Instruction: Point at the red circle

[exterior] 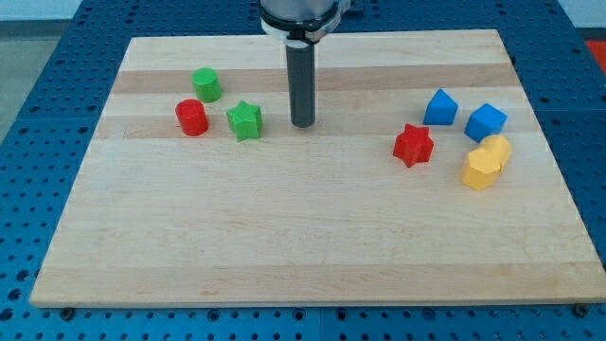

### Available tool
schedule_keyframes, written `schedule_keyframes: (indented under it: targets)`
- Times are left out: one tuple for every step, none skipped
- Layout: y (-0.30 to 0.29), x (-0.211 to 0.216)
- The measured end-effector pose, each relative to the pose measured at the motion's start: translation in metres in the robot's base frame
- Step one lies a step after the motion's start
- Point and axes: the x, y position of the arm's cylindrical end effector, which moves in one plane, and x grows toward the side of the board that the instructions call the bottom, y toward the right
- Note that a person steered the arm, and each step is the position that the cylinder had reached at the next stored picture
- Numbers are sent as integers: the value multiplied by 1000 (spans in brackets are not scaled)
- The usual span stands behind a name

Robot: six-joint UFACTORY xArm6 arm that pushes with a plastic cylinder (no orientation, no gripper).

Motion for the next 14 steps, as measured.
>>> schedule_keyframes:
  targets:
    - [-43,4]
    - [-51,4]
    - [-15,23]
    - [9,38]
    - [14,38]
    - [16,38]
    - [16,58]
    - [16,73]
    - [14,72]
    - [14,70]
    - [13,52]
    - [4,46]
    - [-47,42]
    - [-102,42]
